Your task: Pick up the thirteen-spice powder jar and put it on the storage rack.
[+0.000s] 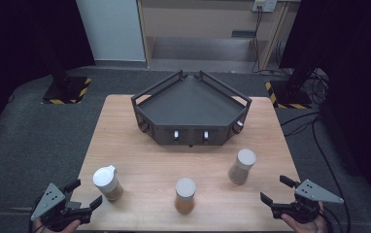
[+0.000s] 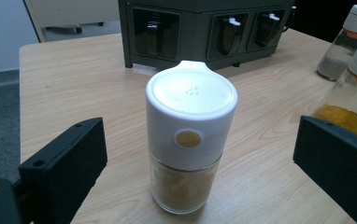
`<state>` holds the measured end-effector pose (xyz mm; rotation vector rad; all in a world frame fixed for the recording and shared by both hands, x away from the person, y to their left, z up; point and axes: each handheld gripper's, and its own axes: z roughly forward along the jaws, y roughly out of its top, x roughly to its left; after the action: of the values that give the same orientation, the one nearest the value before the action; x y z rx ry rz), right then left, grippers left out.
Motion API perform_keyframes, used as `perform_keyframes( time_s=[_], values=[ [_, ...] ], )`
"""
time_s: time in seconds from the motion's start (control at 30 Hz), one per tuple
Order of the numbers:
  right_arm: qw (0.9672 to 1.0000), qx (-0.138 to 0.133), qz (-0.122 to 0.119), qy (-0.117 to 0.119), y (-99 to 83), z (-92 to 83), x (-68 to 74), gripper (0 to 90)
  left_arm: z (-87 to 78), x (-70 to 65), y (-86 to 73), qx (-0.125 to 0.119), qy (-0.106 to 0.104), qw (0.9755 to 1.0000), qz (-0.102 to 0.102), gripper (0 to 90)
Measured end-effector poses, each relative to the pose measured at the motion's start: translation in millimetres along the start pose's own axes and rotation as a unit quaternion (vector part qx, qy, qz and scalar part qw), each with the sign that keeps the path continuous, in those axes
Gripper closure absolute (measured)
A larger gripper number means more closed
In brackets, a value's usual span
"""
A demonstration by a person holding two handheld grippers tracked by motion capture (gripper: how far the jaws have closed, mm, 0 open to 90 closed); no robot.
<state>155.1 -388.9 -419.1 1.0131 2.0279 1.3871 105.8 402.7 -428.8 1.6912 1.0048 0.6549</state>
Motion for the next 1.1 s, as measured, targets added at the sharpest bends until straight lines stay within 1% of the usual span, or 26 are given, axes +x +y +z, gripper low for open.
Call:
perform_keyframes(
  time_s=[0.07,0.1,0.17,0.2,0.3,0.37,0.43,0.63,0.7,0.87,1.07,1.1],
  values=[
    [1.0000,0.000,0.001,0.000,-0.7,-1.0,-0.4,6.7,0.4,-0.2,0.5,0.001,0.000,1.0000,0.002,2.1],
    [1.0000,-0.002,0.005,0.002,-1.8,-2.0,-2.0,6.7,0.8,-0.1,0.5,0.000,0.000,1.0000,0.001,2.1],
    [1.0000,-0.002,0.004,-0.002,-2.7,-4.0,-2.2,6.7,1.0,0.8,0.2,-0.001,-0.003,1.0000,0.000,2.1],
    [1.0000,-0.003,0.007,0.002,-3.5,-4.5,-4.1,6.7,1.0,0.8,0.2,-0.001,-0.003,1.0000,0.000,2.1],
    [0.9999,-0.004,0.012,0.003,-4.2,-5.0,-4.9,6.7,0.6,2.2,-0.7,-0.003,-0.004,1.0000,-0.005,2.1],
    [1.0000,-0.001,0.008,-0.002,-3.5,-5.6,-3.4,6.7,0.1,2.9,-1.3,-0.005,-0.004,1.0000,-0.006,2.1],
    [1.0000,-0.001,0.003,-0.003,-3.2,-6.6,-2.3,6.8,0.1,3.1,-1.3,-0.005,-0.005,1.0000,-0.004,2.1],
    [1.0000,0.003,-0.002,-0.002,-1.9,-6.3,-0.2,6.9,0.9,2.9,-0.7,-0.001,-0.010,0.9999,0.002,2.1],
    [1.0000,0.005,-0.004,-0.004,-1.0,-6.4,1.2,6.9,0.9,3.4,-1.4,-0.004,-0.009,0.9999,0.002,2.1],
    [0.9999,0.006,0.005,-0.009,-1.4,-5.8,0.2,7.0,0.8,8.8,-4.7,-0.007,-0.012,0.9998,-0.014,2.1],
    [0.9999,0.008,0.001,-0.006,-0.5,-4.7,0.7,7.2,-0.2,11.0,-6.2,-0.014,-0.013,0.9996,-0.023,2.1],
    [1.0000,0.008,0.000,-0.006,-0.7,-4.5,0.5,7.2,-0.1,10.8,-5.7,-0.015,-0.013,0.9996,-0.021,2.1]
  ],
)
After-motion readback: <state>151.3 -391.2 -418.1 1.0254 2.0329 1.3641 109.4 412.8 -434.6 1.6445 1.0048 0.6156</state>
